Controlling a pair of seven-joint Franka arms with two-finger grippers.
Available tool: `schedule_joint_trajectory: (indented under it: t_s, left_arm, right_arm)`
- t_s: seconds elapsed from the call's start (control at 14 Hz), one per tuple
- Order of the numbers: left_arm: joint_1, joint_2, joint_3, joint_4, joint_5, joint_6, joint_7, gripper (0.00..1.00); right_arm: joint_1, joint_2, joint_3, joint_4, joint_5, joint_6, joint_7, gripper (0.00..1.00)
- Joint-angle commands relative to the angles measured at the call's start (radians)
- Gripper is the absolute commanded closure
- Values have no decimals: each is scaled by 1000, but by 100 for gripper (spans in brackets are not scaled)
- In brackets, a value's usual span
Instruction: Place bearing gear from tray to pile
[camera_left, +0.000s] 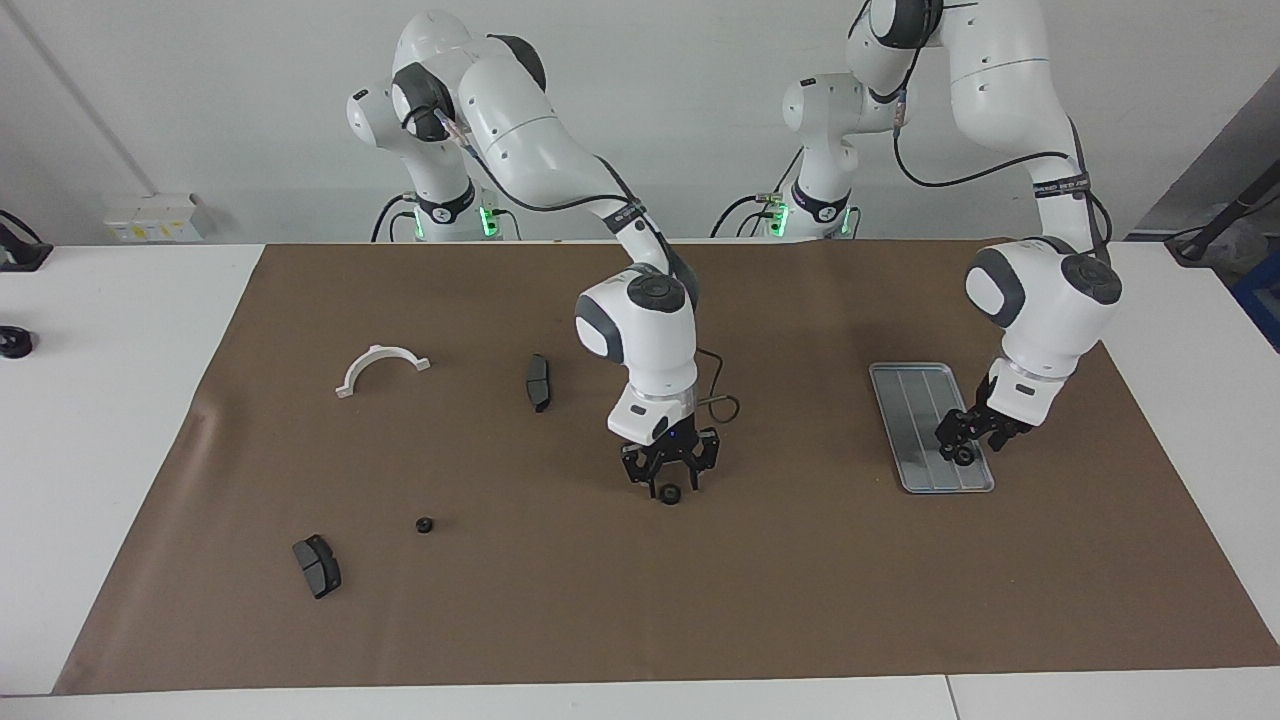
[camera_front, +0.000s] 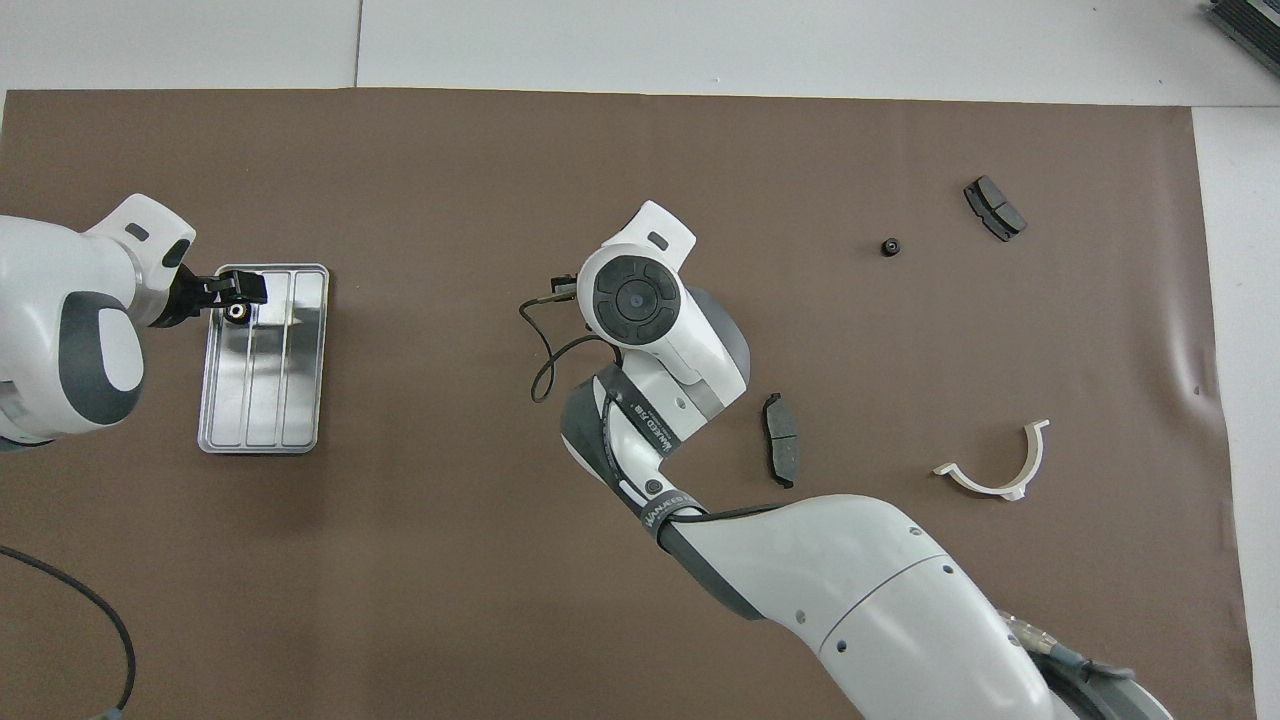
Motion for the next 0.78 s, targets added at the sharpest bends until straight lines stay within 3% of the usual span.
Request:
schedule_joint_trajectory:
  t_s: [0.0,0.14,0.36,0.57,0.64,0.71]
  left_arm:
    - [6,-12,-7,-32,14,28,1,26]
    - [6,-12,-6,-38,14,36,1,39]
    - [8,-9,-6,-41,14,62,1,39]
    - [9,-7,-7,-54,14,86,2,39]
    - [11,-6,-7,-64,14,109,1,39]
    - [17,-6,-7,-86,14,149,2,39]
  right_arm:
    - [-5,13,4,12,-29,16,3,38]
    - [-4,17,4,10,-35,16,3,42]
    - [-1,22,4,11,-55,15,4,49]
    - [-2,24,4,12,-56,15,4,78]
    - [-2,22,4,12,-55,7,4,94]
    - [1,22,4,13,-53,-2,6,100]
